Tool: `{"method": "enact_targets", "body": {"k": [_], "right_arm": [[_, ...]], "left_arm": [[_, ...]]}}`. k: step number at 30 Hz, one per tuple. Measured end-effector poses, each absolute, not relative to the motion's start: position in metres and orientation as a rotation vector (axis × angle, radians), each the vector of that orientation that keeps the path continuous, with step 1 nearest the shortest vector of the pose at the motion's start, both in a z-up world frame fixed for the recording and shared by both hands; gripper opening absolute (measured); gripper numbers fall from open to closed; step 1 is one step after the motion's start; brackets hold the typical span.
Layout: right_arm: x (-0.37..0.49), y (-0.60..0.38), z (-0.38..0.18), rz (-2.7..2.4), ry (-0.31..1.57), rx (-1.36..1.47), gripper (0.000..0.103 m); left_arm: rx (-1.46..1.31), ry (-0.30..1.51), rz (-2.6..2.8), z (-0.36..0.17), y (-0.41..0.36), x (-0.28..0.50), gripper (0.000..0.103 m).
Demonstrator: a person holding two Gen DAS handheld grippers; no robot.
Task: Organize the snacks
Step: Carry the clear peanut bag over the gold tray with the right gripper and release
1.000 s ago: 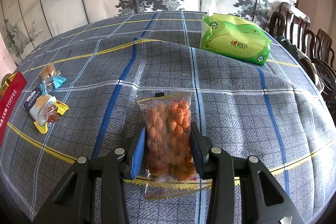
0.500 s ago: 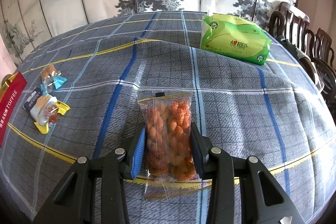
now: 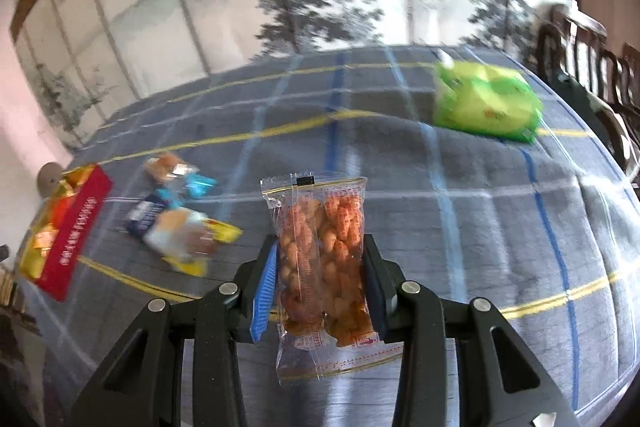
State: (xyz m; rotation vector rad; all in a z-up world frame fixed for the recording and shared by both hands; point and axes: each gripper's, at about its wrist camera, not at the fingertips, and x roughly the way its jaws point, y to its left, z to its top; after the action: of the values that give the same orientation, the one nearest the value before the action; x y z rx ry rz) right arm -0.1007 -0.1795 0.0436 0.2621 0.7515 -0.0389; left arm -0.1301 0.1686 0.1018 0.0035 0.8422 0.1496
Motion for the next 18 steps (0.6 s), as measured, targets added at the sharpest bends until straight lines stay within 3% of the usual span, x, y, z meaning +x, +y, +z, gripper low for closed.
{"method": "enact_targets", "body": {"k": [18], "right_arm": [[-0.118,-0.121,0.087,0.468,0.735,0.247,0.036]], "left_arm": [[0.031,0.849,0.135,0.104,0.172,-0.147,0.057]]}}
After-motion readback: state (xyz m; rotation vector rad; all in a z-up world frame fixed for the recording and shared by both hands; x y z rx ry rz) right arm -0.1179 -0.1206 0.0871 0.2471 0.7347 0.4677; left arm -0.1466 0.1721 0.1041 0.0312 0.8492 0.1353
